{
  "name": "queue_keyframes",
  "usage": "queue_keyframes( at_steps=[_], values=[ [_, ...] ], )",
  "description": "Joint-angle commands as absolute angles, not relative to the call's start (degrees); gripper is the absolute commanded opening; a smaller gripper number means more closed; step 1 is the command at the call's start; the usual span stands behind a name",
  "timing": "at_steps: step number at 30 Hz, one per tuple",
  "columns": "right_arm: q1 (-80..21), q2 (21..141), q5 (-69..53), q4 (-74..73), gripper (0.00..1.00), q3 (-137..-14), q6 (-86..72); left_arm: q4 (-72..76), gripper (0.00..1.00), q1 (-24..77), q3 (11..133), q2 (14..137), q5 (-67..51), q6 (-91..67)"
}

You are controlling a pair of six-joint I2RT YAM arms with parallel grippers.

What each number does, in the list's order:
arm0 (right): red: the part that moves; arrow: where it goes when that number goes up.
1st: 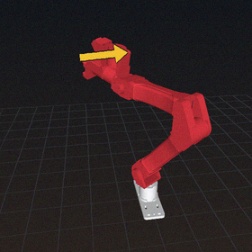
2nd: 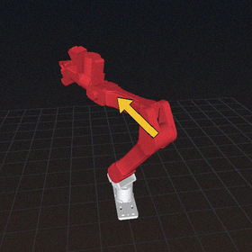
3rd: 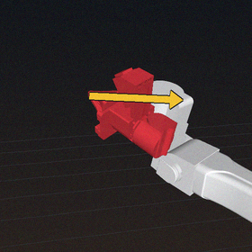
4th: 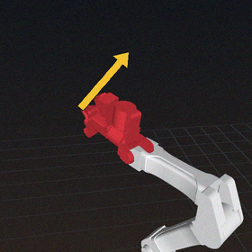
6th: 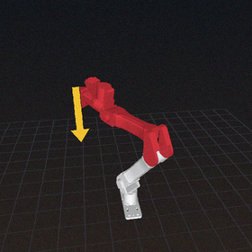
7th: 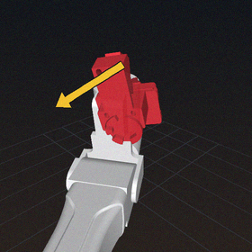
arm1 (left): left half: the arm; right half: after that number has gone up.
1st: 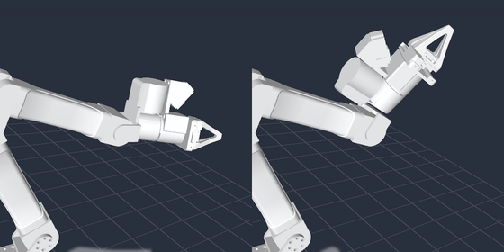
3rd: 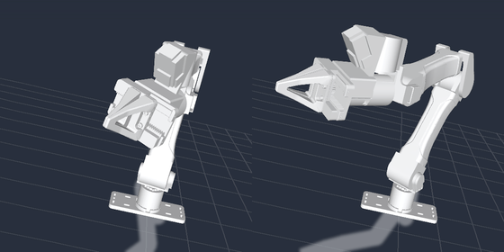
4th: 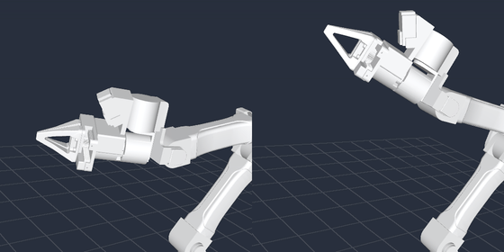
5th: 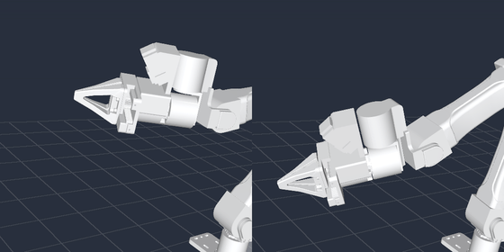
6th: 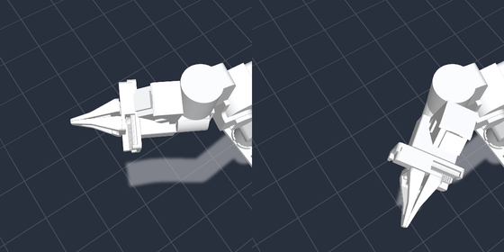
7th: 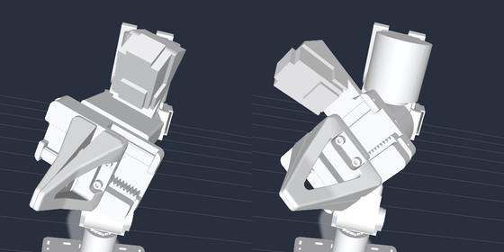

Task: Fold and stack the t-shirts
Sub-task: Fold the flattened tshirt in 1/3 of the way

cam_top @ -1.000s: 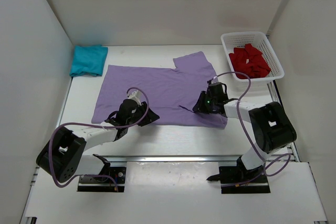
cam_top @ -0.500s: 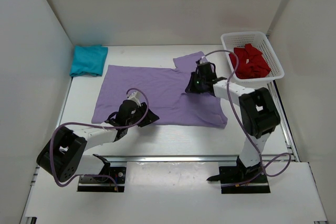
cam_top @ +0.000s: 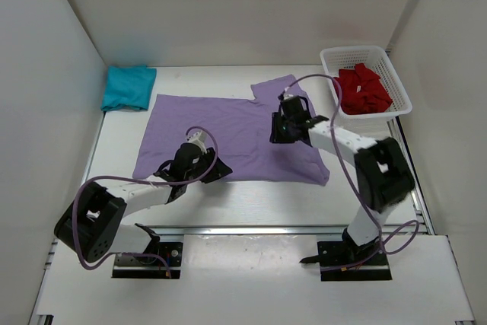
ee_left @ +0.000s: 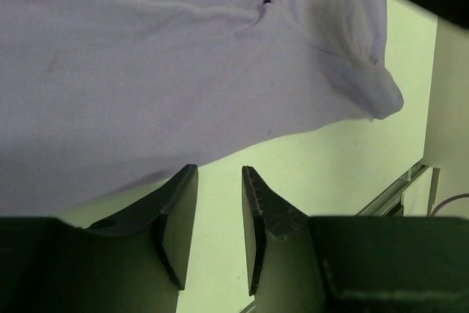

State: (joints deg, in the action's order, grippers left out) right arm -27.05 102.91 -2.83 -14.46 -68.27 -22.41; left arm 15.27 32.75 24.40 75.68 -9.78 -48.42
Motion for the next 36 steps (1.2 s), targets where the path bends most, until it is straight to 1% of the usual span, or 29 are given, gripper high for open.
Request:
queue_keyframes(
  at_steps=[1, 2, 4, 5, 7, 9, 12, 16, 17, 20, 22, 25, 26, 28, 30, 32, 33, 34, 36],
  values=[
    [-28.91, 89.51, 1.67, -11.0, 0.26, -59.09, -22.93, 12.4, 0.42, 32.61, 28.03, 75.15, -8.44, -45.36],
    [-28.65, 87.65, 1.5, -10.64, 0.17, -54.1, -23.98, 11.61, 0.42, 32.61, 28.39, 75.32, -7.39, -44.22],
    [-27.61, 81.42, 0.97, -8.36, 0.08, -47.13, -25.83, 10.73, 0.42, 32.17, 28.91, 75.15, -6.42, -43.51],
    [-25.94, 78.17, 0.79, -8.18, 0.04, -42.41, -27.23, 10.37, 0.42, 32.25, 28.92, 76.02, -7.03, -43.33],
    [-22.44, 74.47, -3.76, -4.33, 0.01, -36.32, -28.56, 10.37, 0.42, 31.99, 28.83, 76.64, -7.38, -43.33],
    [-18.56, 72.34, -4.57, -3.35, 0.0, -31.05, -29.71, 10.72, 0.42, 32.17, 28.56, 77.34, -7.55, -43.16],
    [-14.34, 72.24, -5.62, -1.94, 0.01, -28.4, -29.62, 10.9, 0.42, 31.64, 28.04, 78.48, -7.12, -42.98],
    [-8.55, 76.1, -6.14, 1.56, 0.0, -27.42, -29.36, 12.65, 0.42, 27.88, 24.88, 79.28, -9.39, -44.12],
    [-8.0, 77.24, -7.81, 2.28, 0.0, -28.38, -29.36, 13.18, 0.42, 27.34, 23.83, 79.28, -9.84, -44.3],
    [-7.82, 78.31, -6.94, 3.77, 0.0, -30.4, -27.52, 12.92, 0.41, 26.46, 22.94, 78.32, -10.72, -44.56],
    [-7.21, 77.44, -8.87, 1.6, 0.06, -32.76, -27.16, 11.7, 0.41, 26.72, 23.2, 76.83, -10.81, -44.12],
    [-9.83, 73.84, -9.23, -4.82, 0.2, -35.5, -26.11, 8.71, 0.42, 28.38, 24.61, 73.32, -9.76, -43.07],
    [-10.45, 71.57, -8.18, -6.05, 0.23, -35.59, -26.54, 8.18, 0.42, 29.43, 25.04, 72.6, -8.02, -42.63],
    [-14.74, 68.65, -7.12, -6.5, 0.23, -34.72, -27.5, 7.29, 0.42, 29.88, 26.63, 70.93, -6.25, -42.54],
    [-17.31, 69.6, -8.43, -2.66, 0.17, -33.23, -28.74, 7.73, 0.42, 29.89, 27.42, 71.45, -5.36, -42.37],
    [-20.2, 73.64, -9.14, -0.63, 0.04, -33.92, -29.18, 7.91, 0.42, 29.1, 29.09, 74.43, -3.27, -42.1],
    [-20.74, 76.78, -9.23, 0.95, 0.0, -35.49, -28.92, 8.0, 0.41, 27.87, 29.87, 76.53, -3.6, -42.36],
    [-22.13, 79.86, -9.4, 2.45, 0.0, -36.03, -28.92, 7.91, 0.38, 25.95, 30.49, 79.34, -5.26, -42.45],
    [-23.64, 83.65, -10.45, 4.56, 0.0, -38.13, -28.22, 8.96, 0.34, 23.92, 30.33, 81.55, -9.3, -43.94]
  ],
)
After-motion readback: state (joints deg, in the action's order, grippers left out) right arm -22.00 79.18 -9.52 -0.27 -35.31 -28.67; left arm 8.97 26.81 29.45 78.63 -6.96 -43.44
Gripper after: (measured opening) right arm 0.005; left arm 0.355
